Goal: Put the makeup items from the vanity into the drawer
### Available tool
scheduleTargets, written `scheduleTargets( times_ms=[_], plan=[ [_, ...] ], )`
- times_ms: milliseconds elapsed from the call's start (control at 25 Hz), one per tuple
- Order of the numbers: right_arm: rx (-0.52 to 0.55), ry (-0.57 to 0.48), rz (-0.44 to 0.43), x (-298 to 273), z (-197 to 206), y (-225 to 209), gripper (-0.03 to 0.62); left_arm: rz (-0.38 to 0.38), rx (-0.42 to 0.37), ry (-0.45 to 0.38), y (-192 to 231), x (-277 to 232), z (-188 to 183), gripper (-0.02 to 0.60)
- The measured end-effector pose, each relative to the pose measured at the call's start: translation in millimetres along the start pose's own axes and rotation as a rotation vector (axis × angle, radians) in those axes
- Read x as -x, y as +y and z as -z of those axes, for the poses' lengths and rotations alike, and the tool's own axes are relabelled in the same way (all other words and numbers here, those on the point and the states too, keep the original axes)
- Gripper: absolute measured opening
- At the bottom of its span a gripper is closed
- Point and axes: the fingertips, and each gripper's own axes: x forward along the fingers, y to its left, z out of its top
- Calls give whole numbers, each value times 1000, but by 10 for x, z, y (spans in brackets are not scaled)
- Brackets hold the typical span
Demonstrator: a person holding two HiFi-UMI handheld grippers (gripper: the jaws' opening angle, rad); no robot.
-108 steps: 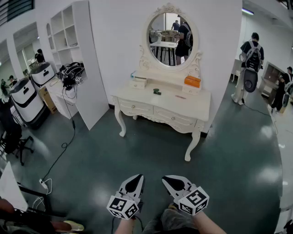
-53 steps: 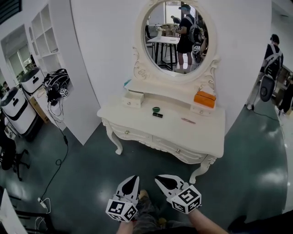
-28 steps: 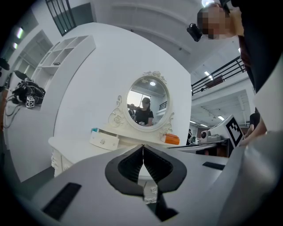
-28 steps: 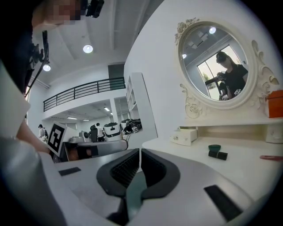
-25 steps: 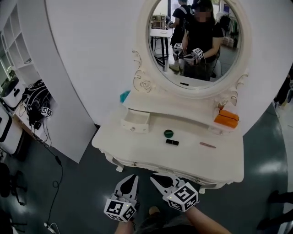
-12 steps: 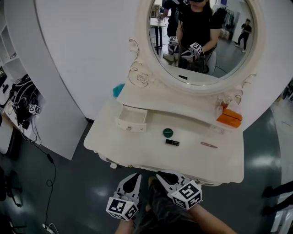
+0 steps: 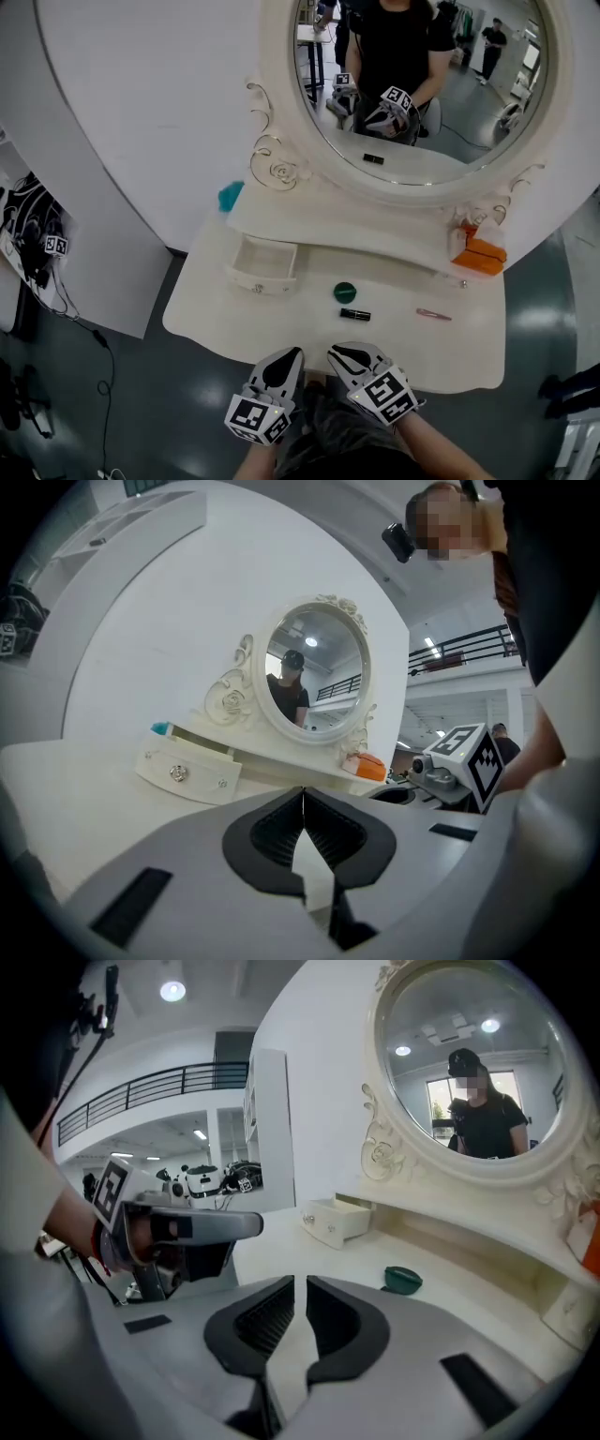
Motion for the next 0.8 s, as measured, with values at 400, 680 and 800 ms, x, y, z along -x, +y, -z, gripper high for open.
scheduleTargets(
  times_ms=[400,680,800],
  plan=[
    [86,188,63,-108,250,-658,139,83,6,84,150,-579,8,15],
    [182,316,57,-147,409,-991,198,160,-21,139,186,-871,-34,15],
    [164,340,16,-215,451,-1075,198,171,-23,154,242,-968,-42,15]
  ],
)
